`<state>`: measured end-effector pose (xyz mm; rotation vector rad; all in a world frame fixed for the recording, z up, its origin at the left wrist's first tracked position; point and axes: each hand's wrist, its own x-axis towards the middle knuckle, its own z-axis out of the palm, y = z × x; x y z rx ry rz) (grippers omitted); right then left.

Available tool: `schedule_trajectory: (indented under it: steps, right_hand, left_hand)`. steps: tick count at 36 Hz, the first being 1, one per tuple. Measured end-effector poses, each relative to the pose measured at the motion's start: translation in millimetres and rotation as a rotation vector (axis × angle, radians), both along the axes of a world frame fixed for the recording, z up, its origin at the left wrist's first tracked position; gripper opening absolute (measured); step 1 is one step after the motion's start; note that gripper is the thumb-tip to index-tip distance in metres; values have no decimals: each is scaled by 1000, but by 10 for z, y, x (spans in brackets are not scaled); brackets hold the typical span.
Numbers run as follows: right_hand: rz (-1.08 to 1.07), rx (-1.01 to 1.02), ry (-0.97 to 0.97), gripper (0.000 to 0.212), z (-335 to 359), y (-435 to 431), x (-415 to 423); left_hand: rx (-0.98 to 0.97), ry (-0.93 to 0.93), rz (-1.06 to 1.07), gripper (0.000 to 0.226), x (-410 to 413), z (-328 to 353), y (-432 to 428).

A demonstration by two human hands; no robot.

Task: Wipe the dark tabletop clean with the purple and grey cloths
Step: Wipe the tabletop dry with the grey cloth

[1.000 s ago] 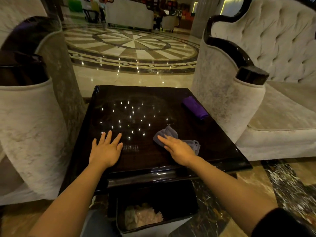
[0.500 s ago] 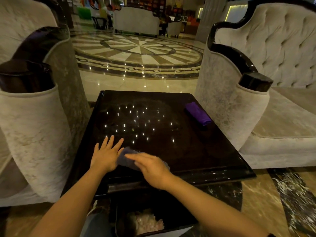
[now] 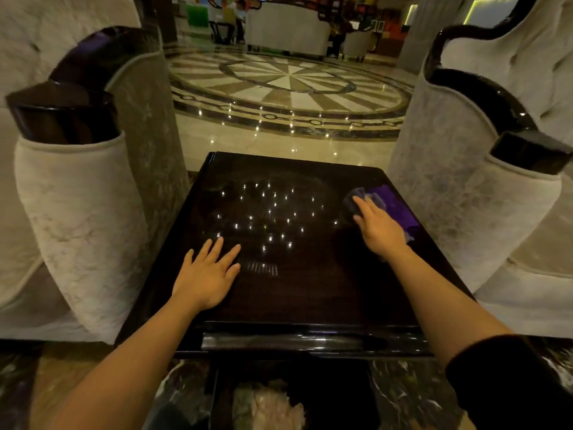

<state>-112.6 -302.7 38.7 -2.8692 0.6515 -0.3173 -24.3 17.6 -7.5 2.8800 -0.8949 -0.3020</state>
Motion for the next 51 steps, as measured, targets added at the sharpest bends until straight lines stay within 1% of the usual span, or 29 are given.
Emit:
schedule_trajectory:
  steps: [3,6,9,12,19,28,32,39,44,51]
  right_hand:
    - [-76,47,181,57,-257,-147,49]
    - [-110,86,263,58,-334,-244,122]
    - [-189,193,248,57,-306,-241,220]
    - [-191,194,251,54,-296,-211,304]
    - [-38,161,194,50,-264,86,437]
    - [269,177,190,48,-276,865,557]
    - [437,121,212,47,-289,1125,367]
    - [626,124,201,45,-253,1492,-125]
    - [728,82,193,44,-272,1683,-409]
    - [792,91,140,43,-307,1837,-677]
  left_hand:
    - [7,3,2,51,-4,0,-4]
    - [7,11,5,51,4,5,-8]
    - [7,16,6,52,7,3,-8]
    - [0,13,8,51,8,-10,-10]
    - [-9,1,15,51,-2,-31,-11]
    - [-8,-1,16,51,-20,-24,-4]
    - [1,-3,20,52,-44,-9,-3]
    - [12,-17,11,51,-50,-2,-7]
    - [22,-34,3,52,-41,-30,8]
    - [7,-21,6,52,-16,-31,-1]
